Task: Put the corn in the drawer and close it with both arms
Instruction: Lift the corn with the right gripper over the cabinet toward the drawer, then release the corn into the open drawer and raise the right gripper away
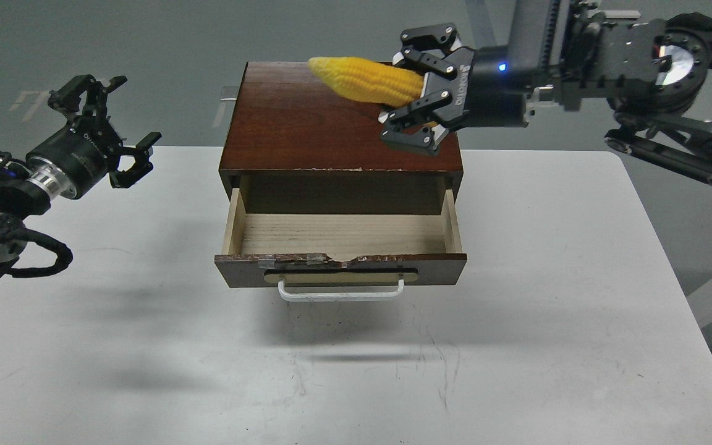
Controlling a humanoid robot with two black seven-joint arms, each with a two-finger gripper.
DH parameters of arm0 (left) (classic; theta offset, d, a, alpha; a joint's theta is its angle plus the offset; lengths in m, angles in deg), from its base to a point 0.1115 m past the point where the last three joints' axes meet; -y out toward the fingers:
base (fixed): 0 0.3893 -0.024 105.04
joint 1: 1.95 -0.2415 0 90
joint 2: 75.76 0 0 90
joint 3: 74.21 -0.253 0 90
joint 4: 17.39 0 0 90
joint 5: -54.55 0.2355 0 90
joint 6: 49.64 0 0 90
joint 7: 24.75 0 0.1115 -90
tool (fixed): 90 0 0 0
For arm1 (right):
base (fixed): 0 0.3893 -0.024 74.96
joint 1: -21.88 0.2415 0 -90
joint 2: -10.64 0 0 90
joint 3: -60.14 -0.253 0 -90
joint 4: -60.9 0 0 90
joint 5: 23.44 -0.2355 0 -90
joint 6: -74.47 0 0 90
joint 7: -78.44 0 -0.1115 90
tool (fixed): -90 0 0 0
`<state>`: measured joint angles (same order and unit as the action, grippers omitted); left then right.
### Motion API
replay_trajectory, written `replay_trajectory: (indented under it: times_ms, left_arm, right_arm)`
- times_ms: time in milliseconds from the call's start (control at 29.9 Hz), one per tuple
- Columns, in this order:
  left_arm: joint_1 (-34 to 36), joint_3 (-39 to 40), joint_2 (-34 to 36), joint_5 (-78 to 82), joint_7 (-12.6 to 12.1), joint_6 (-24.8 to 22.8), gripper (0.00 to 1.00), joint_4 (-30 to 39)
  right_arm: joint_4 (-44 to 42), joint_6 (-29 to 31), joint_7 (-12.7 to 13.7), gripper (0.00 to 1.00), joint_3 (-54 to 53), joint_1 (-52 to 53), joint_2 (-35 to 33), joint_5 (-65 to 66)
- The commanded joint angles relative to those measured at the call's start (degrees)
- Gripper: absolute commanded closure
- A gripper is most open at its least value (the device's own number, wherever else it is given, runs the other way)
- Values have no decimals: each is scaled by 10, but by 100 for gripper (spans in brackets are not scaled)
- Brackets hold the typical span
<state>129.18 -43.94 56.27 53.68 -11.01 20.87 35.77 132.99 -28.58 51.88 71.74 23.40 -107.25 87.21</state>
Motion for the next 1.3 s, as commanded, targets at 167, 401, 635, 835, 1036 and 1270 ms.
replay_trajectory:
  times_ms: [167,401,635,835,1036,1270]
  left_arm:
    - [-5,0,14,0,3,-1,2,-1]
    - [-8,0,20,0,6,-5,2,-1]
    - [-8,0,22,0,5,-3,2,-1]
    - [-8,-1,20,0,4,-1,2,-1]
    - [-8,-2,24,1,-1,16,2,0]
    - [-7,-3,23,21,1,19,2,0]
  right_arm:
    - [-27,6,-10,25,79,5,106,-1]
    - [-54,6,-10,0,83,-3,115,-2]
    - [-58,7,-9,0,81,-4,115,-9]
    - [-60,5,-5,0,41,-2,111,-39]
    - [-91,181,12,5,-115,8,96,-521]
    - [-302,411,117,3,-171,-54,25,-1084]
